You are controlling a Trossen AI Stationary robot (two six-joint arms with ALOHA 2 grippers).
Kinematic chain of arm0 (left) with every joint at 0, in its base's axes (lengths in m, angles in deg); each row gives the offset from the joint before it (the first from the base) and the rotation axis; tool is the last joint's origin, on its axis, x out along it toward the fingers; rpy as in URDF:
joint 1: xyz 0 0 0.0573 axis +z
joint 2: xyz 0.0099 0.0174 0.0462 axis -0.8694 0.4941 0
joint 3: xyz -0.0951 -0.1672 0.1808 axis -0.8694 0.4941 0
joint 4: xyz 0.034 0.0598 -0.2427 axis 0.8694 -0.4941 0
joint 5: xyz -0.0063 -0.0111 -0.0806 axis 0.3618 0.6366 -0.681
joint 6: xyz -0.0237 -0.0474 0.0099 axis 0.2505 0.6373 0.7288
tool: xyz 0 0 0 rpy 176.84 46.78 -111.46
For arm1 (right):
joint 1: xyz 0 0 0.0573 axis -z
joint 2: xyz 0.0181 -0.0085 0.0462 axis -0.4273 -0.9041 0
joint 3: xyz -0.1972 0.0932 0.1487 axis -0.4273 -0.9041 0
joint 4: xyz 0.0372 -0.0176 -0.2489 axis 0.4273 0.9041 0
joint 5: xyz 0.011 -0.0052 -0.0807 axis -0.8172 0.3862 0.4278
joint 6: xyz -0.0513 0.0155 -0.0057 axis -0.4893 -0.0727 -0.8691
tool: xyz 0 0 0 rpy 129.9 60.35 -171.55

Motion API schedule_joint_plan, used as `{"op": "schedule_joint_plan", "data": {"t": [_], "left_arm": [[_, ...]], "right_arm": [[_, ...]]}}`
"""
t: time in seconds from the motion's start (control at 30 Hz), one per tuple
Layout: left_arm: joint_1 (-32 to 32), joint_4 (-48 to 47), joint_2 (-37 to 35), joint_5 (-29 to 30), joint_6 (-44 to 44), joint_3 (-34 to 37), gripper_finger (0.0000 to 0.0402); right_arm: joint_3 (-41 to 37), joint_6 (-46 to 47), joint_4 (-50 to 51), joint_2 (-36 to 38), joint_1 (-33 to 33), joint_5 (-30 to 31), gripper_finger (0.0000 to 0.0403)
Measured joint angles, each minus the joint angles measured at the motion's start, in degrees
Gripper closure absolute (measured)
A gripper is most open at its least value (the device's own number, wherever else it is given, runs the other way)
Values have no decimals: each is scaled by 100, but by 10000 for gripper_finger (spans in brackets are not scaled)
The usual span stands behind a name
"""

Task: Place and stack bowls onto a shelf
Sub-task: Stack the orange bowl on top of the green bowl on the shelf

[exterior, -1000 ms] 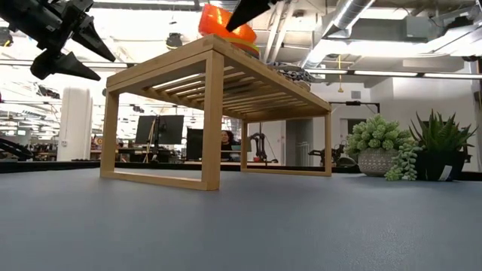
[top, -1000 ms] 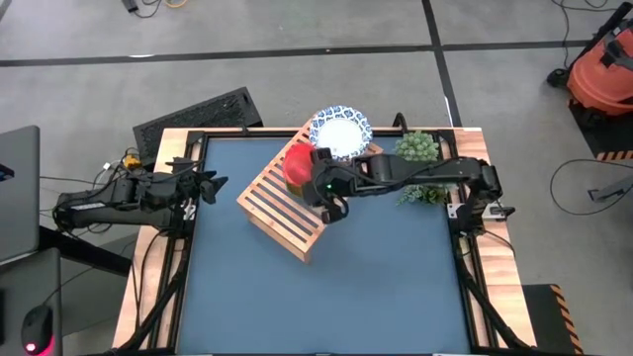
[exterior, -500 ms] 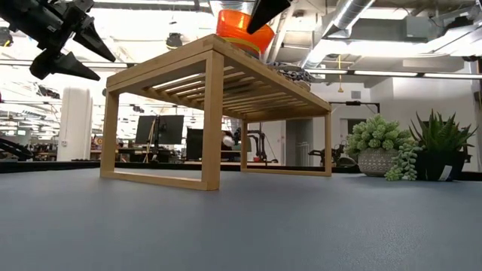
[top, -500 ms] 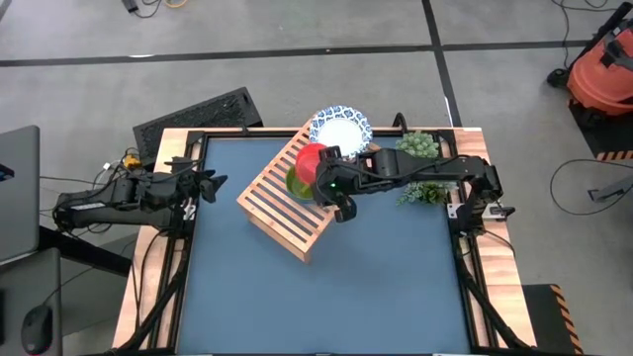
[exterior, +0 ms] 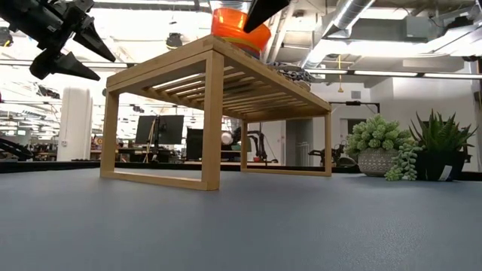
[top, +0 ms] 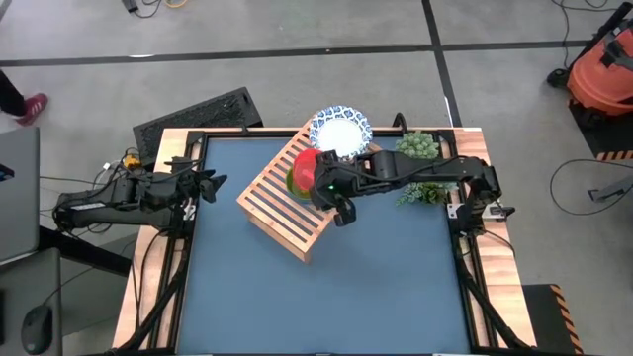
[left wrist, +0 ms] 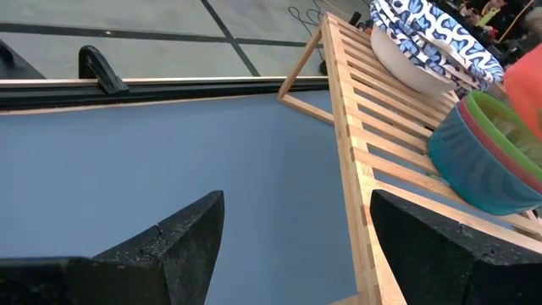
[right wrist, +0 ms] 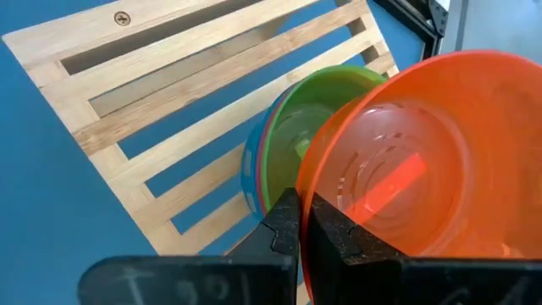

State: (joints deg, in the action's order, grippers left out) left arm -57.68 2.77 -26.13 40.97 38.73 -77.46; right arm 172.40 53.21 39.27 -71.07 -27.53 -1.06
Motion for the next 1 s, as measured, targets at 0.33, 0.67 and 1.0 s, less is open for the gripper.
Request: {"op": "schedule_joint_plan", "data": {"t": [0.33,0.67,1.0], "left_arm": [[-1,1,1,38,0,0,120],[-1,-1,-1,131,0,0,120],[-1,1,-1,129,83,0,120]], "right_arm": [[0,-290,-1,-2,-53,-149,373],[0,-305,4,-1,-56,-150,366],[0,-401,-113,0,-59,-149,362]]}}
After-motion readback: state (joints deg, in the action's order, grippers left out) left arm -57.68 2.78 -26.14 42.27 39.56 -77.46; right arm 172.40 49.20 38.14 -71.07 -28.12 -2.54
